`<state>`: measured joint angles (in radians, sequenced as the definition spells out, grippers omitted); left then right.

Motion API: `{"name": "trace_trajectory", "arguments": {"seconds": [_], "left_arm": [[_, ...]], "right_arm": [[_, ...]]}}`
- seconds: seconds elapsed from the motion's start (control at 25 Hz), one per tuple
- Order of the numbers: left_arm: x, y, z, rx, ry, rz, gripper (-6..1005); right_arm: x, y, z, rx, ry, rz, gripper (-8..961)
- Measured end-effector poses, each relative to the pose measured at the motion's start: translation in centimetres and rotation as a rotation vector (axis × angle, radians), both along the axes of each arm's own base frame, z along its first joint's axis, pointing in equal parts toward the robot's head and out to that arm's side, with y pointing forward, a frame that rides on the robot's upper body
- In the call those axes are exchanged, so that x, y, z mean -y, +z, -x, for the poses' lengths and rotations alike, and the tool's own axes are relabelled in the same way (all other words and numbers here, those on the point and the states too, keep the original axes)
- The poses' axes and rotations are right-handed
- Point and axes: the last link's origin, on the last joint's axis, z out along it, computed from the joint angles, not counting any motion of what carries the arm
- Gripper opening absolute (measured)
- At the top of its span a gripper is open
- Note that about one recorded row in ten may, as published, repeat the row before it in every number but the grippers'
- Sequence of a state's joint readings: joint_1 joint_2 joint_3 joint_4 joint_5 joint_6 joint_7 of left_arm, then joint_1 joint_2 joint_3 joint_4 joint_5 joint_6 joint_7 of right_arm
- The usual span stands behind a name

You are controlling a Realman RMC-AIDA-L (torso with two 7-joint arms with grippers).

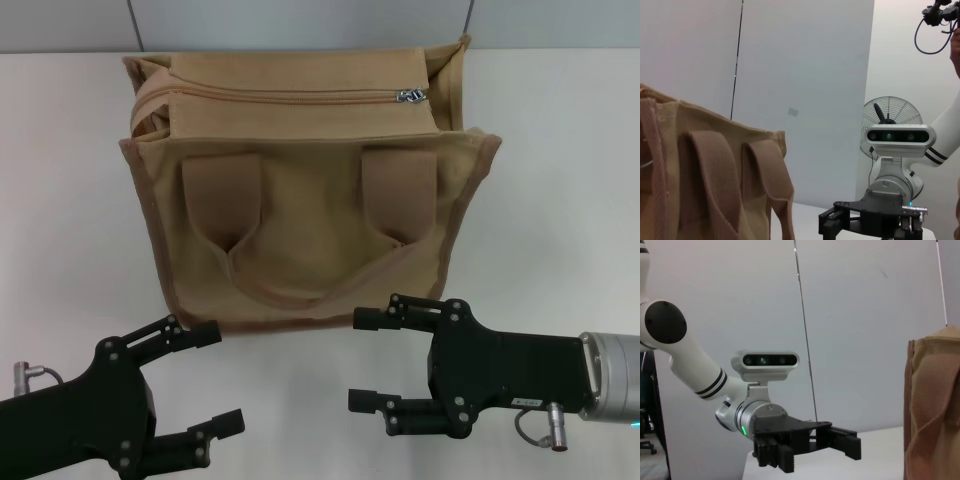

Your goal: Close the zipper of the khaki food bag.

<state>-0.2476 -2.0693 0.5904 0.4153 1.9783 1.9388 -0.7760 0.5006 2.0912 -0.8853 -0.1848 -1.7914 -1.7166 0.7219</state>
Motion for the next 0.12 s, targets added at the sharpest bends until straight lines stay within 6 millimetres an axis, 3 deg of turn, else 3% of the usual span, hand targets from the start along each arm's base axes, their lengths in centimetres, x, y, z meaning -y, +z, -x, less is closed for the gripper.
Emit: {"name": "trace_trajectory", "arguments": {"seconds": [0.12], "left_arm": [[0.14, 0.04, 0.12, 0.0, 0.006, -0.006, 838]], "right_arm": [[-0.13, 0.04, 0.05, -0.006, -0.007, -0.008, 750]]}}
